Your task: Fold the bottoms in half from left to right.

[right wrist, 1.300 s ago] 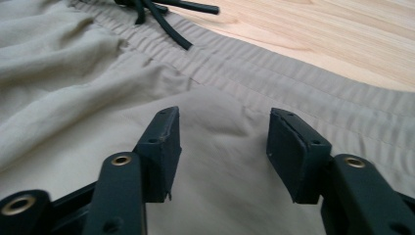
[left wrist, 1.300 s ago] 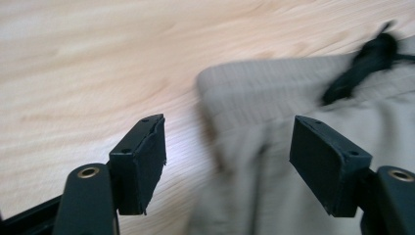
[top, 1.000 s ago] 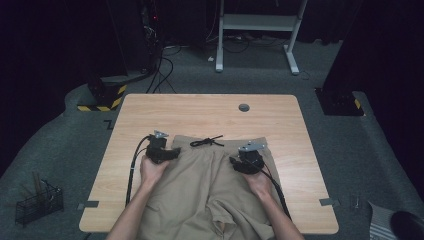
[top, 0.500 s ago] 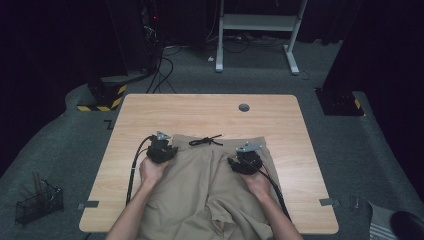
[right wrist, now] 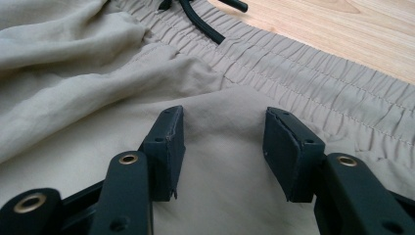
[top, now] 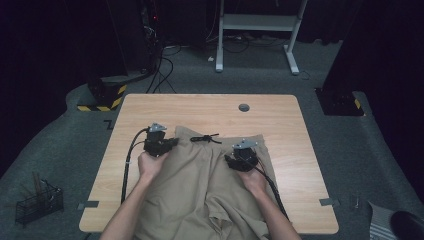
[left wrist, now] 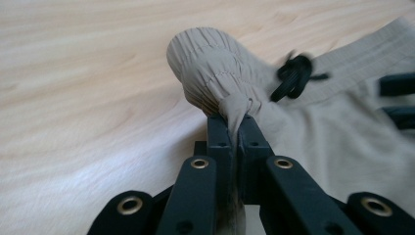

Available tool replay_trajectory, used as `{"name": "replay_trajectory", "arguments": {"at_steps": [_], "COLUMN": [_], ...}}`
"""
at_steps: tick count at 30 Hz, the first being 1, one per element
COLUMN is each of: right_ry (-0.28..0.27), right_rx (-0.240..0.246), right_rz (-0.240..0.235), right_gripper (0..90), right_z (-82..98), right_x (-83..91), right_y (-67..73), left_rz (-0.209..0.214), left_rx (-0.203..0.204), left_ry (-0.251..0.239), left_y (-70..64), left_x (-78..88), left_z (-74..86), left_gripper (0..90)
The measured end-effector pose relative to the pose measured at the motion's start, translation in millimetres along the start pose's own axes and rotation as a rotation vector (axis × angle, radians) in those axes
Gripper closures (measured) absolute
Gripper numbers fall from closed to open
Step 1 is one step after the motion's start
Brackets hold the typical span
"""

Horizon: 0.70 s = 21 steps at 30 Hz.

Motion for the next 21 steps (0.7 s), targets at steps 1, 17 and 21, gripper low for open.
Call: {"name": "replay_trajectory", "arguments": {"at_steps": [1,17,21], "right_ry": [-0.001,0.001,-0.001], "right_rx": [-0.002,0.006,0.006], "right_rz": [0.001,-0.009,-0.006], "right_gripper": [50.4,51.0,51.1], "right_z": [-0.3,-11.3,-16.7], "right_x": [-0.4,-14.1,-21.0], "right_y": [0.2,6.7,11.9], "left_rz": [0.011,0.148,0.171], "left_rx": [-0.004,-0.006,0.006], "left_ry": [-0.007,-0.097,-0.101], "left_y": [-2.1,-35.8,-41.0], "left_x": [1.8,18.1,18.1], "left_z": [-2.6,-34.1,-39.7], "left_gripper": [86.7,86.9,87.1]}}
Point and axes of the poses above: each handheld gripper's, and its own axes: x roughly backward along the jaws, z roughly out of its underside, y roughly to its left, the point moved 8 cm from there along -x, roughly forward along the jaws, and after that the axes turned 12 degrees about -z, right-handed, at the moved point
